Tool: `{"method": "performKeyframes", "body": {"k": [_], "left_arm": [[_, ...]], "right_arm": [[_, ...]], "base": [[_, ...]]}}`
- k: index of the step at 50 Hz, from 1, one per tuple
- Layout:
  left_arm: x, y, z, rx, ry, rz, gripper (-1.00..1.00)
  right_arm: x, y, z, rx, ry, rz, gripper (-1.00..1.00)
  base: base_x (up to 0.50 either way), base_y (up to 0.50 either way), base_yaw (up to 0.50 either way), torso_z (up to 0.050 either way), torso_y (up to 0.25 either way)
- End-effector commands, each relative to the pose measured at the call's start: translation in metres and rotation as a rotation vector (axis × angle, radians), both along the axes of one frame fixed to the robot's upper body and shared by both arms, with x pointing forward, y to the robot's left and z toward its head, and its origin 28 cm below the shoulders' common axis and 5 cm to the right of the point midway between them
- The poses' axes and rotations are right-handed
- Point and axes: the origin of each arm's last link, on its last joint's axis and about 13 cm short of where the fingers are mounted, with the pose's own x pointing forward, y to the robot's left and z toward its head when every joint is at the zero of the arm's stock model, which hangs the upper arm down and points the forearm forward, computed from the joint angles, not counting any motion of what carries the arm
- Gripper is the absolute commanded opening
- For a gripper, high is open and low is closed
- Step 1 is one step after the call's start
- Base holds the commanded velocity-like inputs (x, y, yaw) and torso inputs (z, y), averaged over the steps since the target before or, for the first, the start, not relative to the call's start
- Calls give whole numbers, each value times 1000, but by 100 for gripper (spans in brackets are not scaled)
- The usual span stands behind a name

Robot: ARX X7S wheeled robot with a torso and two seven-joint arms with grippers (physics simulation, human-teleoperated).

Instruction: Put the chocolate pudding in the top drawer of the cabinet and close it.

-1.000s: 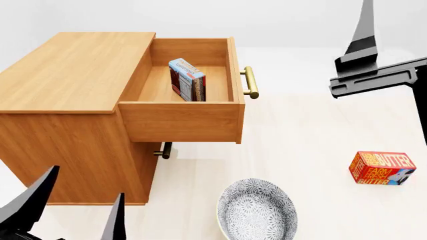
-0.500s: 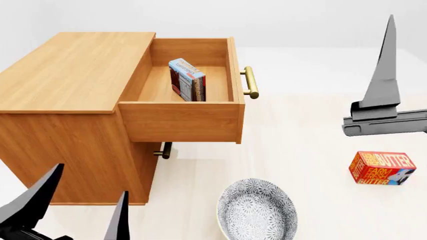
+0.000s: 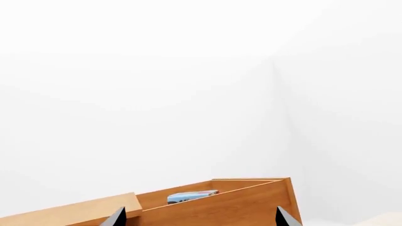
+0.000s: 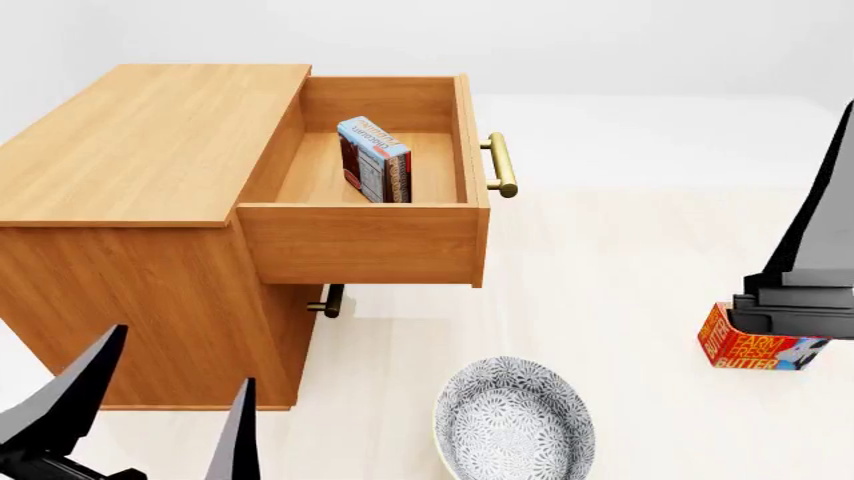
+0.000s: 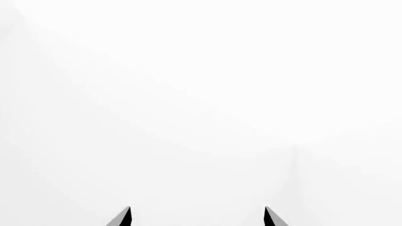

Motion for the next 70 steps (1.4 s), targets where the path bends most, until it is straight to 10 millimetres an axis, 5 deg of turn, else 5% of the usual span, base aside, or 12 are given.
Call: {"method": "performKeyframes", "body": {"k": [1,26,29,36,57,70], "left_arm": [[0,-1,1,-8,3,-2,100],[4,-5,4,-24,12,-5,100],[4,-6,6,-33,12,-6,100],[5,-7,9,-47,8,-11,100],[8,-13,29,-75,-25,-48,100],[29,-29,58,-139,48,-159,100]], "right_arm": [[-5,2,-7,46,3,31,100],[8,11,-20,178,20,213,100],[-7,3,0,177,12,207,100],[-7,4,4,188,8,185,100],[-7,3,-4,201,-11,144,100],[-8,3,-8,203,-11,150,100]], "base": [[0,0,0,0,0],[0,0,0,0,0],[0,0,0,0,0],[0,0,0,0,0],[0,0,0,0,0],[0,0,0,0,0]]}}
